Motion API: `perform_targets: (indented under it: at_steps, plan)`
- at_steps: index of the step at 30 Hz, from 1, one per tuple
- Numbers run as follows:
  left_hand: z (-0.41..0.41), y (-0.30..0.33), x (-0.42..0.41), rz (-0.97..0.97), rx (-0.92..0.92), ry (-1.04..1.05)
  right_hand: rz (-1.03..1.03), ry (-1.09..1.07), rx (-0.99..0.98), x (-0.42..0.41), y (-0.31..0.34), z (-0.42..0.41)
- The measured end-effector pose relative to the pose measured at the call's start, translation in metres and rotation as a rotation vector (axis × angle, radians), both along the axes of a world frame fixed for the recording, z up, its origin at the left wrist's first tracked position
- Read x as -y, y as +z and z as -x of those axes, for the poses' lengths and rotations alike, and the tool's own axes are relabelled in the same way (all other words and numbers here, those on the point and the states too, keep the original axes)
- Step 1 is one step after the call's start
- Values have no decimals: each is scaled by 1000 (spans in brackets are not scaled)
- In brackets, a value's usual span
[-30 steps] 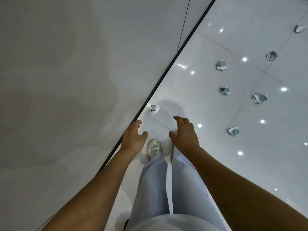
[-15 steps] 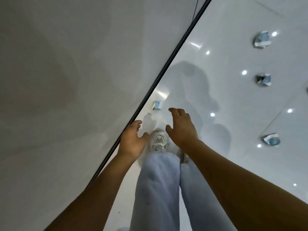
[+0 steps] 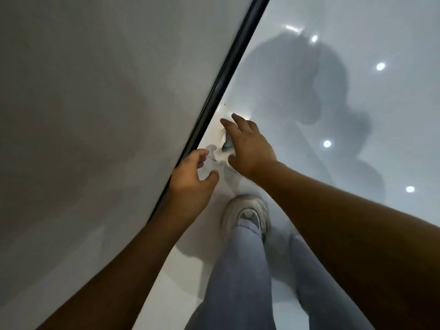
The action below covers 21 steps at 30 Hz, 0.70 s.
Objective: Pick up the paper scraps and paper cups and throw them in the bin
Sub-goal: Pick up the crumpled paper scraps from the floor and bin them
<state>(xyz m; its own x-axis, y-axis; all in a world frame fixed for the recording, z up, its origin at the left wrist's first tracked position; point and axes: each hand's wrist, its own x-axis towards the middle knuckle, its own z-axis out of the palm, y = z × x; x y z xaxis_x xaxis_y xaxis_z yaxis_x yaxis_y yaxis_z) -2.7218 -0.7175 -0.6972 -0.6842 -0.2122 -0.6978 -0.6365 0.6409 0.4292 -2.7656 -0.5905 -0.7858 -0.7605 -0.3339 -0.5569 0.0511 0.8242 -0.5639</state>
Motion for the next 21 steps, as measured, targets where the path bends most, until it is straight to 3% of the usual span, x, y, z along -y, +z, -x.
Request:
perform_targets:
  at_steps: [5, 9, 14, 21]
  plan:
    - [1, -24, -3, -22, 0, 26, -27, 95, -162, 1, -25, -1]
    - [10, -17, -12, -35, -4, 40, 14, 24, -108, -13, -7, -8]
    - [22, 36, -36, -103, 10, 67, 68, -110, -58, -38, 72, -26]
    - [27, 160, -86, -203, 33, -29, 67, -294, -33, -71, 221, -45]
